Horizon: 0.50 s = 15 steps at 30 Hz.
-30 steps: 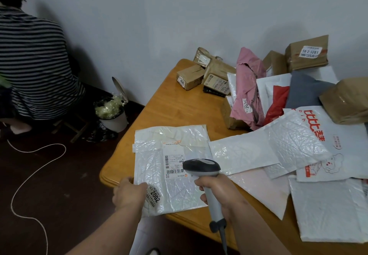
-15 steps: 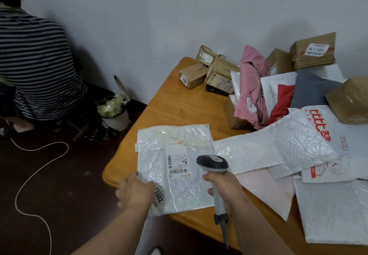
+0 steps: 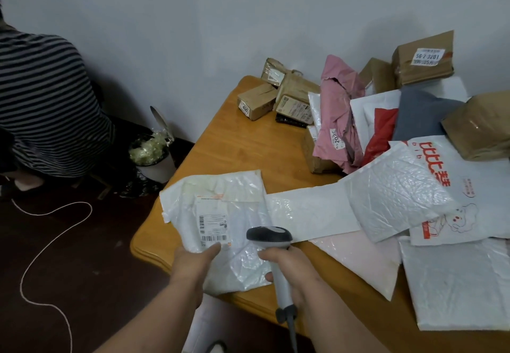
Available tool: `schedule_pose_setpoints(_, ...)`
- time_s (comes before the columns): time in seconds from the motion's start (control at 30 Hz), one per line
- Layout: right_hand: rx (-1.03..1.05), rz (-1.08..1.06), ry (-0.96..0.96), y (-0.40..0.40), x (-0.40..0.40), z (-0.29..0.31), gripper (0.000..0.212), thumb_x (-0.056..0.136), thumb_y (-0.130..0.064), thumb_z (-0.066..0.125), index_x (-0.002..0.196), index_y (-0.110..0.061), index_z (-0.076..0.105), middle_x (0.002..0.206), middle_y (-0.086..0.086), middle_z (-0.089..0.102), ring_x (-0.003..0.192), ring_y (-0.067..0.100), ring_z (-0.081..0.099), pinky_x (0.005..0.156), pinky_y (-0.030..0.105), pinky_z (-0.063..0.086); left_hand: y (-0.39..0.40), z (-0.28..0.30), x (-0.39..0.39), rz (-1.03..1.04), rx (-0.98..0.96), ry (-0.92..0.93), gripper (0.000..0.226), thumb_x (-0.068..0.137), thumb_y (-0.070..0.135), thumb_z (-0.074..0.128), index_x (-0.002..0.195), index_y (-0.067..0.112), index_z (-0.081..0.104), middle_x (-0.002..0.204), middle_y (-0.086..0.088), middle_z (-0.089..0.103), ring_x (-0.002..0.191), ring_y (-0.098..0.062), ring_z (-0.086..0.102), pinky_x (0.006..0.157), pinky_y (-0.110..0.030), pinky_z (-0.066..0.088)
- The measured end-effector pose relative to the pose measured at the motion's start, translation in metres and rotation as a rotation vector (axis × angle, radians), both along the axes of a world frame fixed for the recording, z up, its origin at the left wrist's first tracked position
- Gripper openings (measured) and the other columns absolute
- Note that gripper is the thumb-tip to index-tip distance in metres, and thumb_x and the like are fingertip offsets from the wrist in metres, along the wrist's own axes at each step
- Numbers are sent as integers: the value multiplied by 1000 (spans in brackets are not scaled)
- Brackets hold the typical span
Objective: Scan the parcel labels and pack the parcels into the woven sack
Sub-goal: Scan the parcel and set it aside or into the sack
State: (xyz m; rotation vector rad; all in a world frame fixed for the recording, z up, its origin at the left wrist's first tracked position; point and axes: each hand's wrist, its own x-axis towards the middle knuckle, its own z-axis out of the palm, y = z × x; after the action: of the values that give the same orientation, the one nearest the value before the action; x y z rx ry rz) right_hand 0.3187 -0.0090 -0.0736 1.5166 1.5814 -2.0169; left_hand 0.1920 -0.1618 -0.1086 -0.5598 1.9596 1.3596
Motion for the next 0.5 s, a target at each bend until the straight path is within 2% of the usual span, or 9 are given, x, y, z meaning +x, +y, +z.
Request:
schedule_pose_setpoints(0.07, -47, 15, 19, -1, 4, 2, 37, 70, -30, 82, 102, -18, 69, 97, 5, 71, 66, 15, 70, 65, 30, 53, 0, 5, 1, -8, 36, -87, 36, 83, 17, 80, 114, 5, 65, 100, -15, 72, 91, -34, 69, 85, -47, 57)
schedule_pose_setpoints(0.13, -76, 19, 46, -1, 10, 3, 42, 64, -30, 82, 102, -17, 71, 99, 7, 72, 65, 17, 70, 66, 32, 55, -4, 11, 2, 1, 65, -159, 25, 88, 14, 73, 110, 4, 66, 98, -17, 73, 92, -37, 69, 92, -50, 54)
schedule_pose_setpoints(0.23, -108, -1, 111, 5, 19, 8, 34, 72, -25, 82, 104, -17, 74, 104, 6, 75, 79, 21, 72, 74, 35, 59, -10, 26, 7, 28, 139, -145, 27, 89, 14, 70, 114, 4, 65, 103, -20, 73, 103, -43, 67, 100, -58, 47)
schedule_pose_setpoints(0.3, -100, 7, 159, 10, 24, 15, 29, 78, -23, 81, 105, -17, 73, 100, 3, 76, 84, 20, 72, 70, 31, 60, -12, 42, 14, 63, 236, -95, 28, 91, 10, 67, 117, 3, 64, 106, -23, 72, 103, -44, 66, 92, -58, 52)
schedule_pose_setpoints(0.37, -80, 19, 191, 14, 30, 25, 27, 79, -25, 80, 104, -19, 72, 95, 2, 75, 79, 18, 70, 66, 31, 56, -12, 60, 20, 87, 357, -33, 27, 92, 6, 62, 119, 3, 63, 108, -24, 71, 103, -44, 67, 82, -53, 55)
schedule_pose_setpoints(0.5, -84, -29, 328, 23, 42, 45, 27, 76, -23, 84, 101, -19, 75, 85, -1, 74, 74, 18, 67, 64, 31, 54, -3, 103, 30, 77, 556, 103, 22, 92, 2, 58, 113, 5, 65, 102, -21, 74, 84, -35, 73, 62, -47, 62)
